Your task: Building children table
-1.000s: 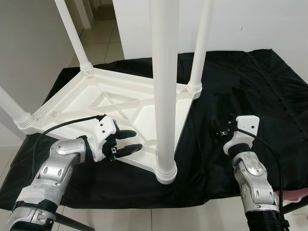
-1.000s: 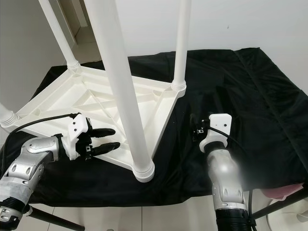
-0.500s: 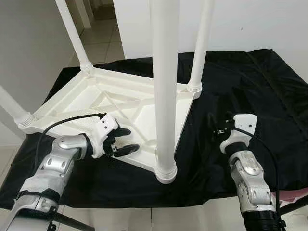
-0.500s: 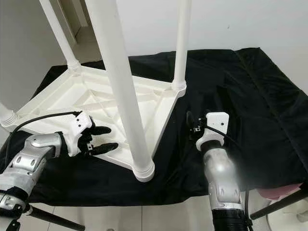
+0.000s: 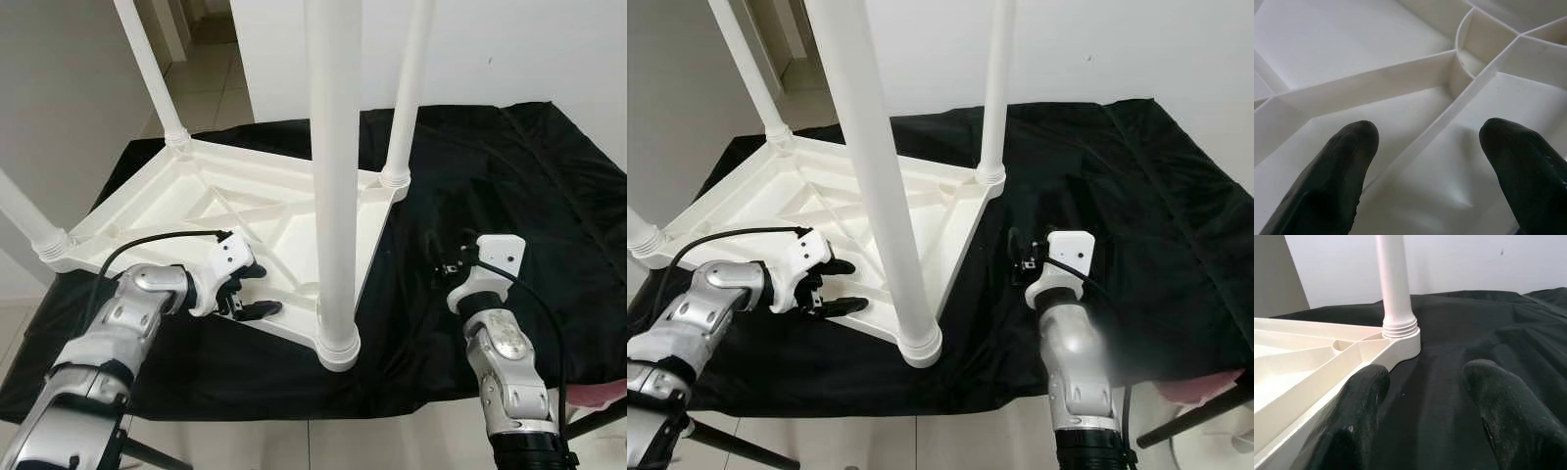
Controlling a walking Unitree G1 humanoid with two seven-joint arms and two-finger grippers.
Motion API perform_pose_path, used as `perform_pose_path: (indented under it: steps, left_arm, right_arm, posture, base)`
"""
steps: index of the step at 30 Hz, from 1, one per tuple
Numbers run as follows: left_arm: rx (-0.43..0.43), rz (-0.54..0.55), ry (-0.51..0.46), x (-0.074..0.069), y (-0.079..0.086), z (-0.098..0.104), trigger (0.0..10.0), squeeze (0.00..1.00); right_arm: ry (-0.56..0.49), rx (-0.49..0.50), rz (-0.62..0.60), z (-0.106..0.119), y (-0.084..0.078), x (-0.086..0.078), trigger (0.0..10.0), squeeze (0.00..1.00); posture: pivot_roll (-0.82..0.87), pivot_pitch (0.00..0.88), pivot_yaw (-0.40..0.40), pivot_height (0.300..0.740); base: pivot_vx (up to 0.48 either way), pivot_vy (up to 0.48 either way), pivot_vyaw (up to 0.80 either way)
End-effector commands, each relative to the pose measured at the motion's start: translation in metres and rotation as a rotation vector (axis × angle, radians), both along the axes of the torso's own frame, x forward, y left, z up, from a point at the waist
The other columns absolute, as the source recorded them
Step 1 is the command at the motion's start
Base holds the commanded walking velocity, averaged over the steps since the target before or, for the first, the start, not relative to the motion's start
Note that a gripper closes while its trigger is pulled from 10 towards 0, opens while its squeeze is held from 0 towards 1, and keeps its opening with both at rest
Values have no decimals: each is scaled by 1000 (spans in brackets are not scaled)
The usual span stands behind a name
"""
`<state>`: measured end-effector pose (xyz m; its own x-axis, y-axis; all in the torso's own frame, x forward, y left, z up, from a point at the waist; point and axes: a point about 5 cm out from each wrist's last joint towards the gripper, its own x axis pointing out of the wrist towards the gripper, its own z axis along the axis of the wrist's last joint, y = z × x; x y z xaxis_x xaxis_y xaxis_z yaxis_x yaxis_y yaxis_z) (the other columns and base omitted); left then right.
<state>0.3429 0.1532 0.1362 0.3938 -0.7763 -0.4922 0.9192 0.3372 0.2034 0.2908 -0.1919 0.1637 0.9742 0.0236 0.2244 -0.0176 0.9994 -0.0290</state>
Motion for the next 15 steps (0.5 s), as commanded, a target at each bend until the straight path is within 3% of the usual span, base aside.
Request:
perform_pose_path:
  steps: [1, 6, 15]
  left_arm:
    - [63, 231, -35, 6, 10, -18, 10000, 0]
    - [55, 229, 14, 7, 9, -21, 10000, 0]
    - [145, 268, 51, 9, 15, -31, 10000, 0]
  right_arm:
    - [0, 5, 0, 2, 1, 1, 10000, 0]
    - [-1, 4, 2, 3, 2, 1, 10000, 0]
    - [1, -1, 5, 3, 3, 2, 10000, 0]
  posture:
    - [-77, 53, 125, 740]
    - [-76, 55, 117, 740]
    - [-73, 71, 126, 740]
  base:
    - [0, 0, 0]
    - [0, 0, 0]
    - [0, 0, 0]
